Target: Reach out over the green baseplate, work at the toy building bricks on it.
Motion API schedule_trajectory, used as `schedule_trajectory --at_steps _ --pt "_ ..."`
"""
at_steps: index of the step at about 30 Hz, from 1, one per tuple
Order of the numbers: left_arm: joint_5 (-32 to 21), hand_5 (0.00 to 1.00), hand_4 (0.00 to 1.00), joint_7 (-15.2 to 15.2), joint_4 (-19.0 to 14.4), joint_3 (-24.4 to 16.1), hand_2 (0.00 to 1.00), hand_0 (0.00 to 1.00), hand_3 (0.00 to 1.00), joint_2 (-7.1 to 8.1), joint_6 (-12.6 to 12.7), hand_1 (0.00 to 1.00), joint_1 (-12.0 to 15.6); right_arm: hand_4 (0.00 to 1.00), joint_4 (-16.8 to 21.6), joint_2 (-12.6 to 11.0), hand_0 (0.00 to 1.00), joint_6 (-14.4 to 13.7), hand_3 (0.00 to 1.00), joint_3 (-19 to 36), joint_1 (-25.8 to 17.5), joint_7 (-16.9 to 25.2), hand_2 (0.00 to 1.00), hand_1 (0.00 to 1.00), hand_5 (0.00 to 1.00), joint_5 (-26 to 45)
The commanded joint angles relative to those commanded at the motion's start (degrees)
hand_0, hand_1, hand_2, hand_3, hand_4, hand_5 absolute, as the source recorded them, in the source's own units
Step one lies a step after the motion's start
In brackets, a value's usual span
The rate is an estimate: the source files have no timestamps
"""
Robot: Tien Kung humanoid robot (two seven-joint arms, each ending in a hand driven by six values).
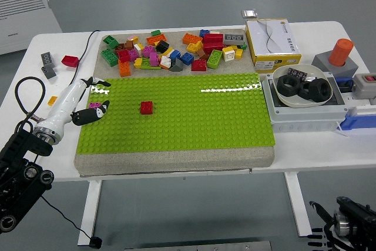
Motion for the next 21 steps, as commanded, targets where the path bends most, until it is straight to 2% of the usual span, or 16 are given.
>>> schedule_trajectory --at_steps 4,5,8,14,21 --pt "4.3 0.002 0.568 3.3 2.2 1.5 0.857 0.908 0.642 1.38 -2.7 0.887 -2.1 0.934 0.1 0.0 0.552 -0.1 0.765 -0.1 0.0 0.0 0.632 0.551 0.998 0.2" --pt "4.9 0.002 0.581 4.1 2.7 2.2 0.906 0.952 0.661 1.71 -3.4 0.931 -2.8 0.934 0.1 0.0 0.551 -0.1 0.765 -0.2 0.0 0.0 0.632 0.551 0.998 0.2" --pt "6.1 0.002 0.581 6.0 4.1 4.5 0.906 0.952 0.661 2.57 -5.2 0.931 -4.8 0.934 0.1 0.0 0.551 -0.1 0.765 -0.2 0.0 0.0 0.632 0.551 0.998 0.1" --pt "6.1 0.002 0.604 8.3 6.7 8.7 0.923 0.959 0.674 3.82 -7.6 0.943 -8.4 0.934 0.2 -0.1 0.551 -0.1 0.764 -0.1 0.3 0.0 0.632 0.548 0.998 -0.2" --pt "4.1 0.002 0.62 9.4 6.8 9.4 0.941 0.963 0.698 4.28 -10.3 0.956 -10.0 0.935 0.1 -0.3 0.551 0.1 0.765 0.1 0.6 0.0 0.632 0.55 0.998 -0.5"
